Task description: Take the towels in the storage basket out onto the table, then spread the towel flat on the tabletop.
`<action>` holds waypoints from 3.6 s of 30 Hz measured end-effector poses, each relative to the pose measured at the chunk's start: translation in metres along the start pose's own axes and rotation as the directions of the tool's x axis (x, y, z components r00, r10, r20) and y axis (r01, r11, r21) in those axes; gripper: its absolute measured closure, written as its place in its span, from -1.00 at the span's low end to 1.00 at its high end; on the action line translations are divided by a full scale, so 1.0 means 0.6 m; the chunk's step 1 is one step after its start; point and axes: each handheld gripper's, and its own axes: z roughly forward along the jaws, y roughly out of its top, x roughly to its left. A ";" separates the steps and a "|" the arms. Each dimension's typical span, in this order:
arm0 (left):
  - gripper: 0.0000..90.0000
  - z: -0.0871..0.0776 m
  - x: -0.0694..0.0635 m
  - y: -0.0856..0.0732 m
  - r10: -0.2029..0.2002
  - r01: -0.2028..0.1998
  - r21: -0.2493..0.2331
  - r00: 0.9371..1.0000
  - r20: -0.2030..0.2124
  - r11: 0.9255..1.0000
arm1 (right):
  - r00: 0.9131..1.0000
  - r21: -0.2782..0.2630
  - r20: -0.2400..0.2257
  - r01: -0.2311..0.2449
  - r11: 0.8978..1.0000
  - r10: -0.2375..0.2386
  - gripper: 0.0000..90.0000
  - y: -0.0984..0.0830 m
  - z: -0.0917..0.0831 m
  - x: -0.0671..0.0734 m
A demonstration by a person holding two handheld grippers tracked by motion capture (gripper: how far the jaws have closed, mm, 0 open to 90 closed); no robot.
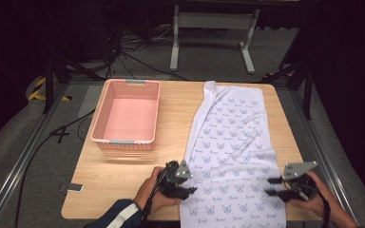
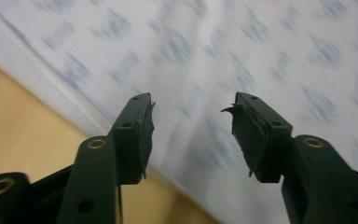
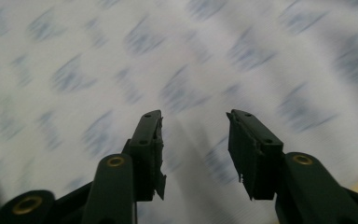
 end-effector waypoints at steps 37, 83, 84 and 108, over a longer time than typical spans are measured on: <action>-0.40 0.081 0.128 0.109 -0.109 0.105 -0.064 0.992 -0.057 0.992 | 0.955 -0.127 0.221 -0.173 0.977 0.198 0.25 0.038 0.030 -0.161; -0.25 0.195 0.244 0.190 -0.293 0.283 -0.082 0.940 -0.175 0.956 | 0.816 -0.181 0.367 -0.408 0.895 0.446 0.07 0.069 0.107 -0.332; -0.25 0.199 0.242 0.194 -0.294 0.283 -0.091 0.943 -0.156 0.955 | 0.816 -0.186 0.360 -0.413 0.892 0.453 0.05 0.073 0.110 -0.335; 0.88 0.148 0.282 0.184 -0.338 0.316 -0.123 0.900 -0.275 0.941 | 0.804 -0.193 0.354 -0.438 0.878 0.478 0.07 0.081 0.135 -0.335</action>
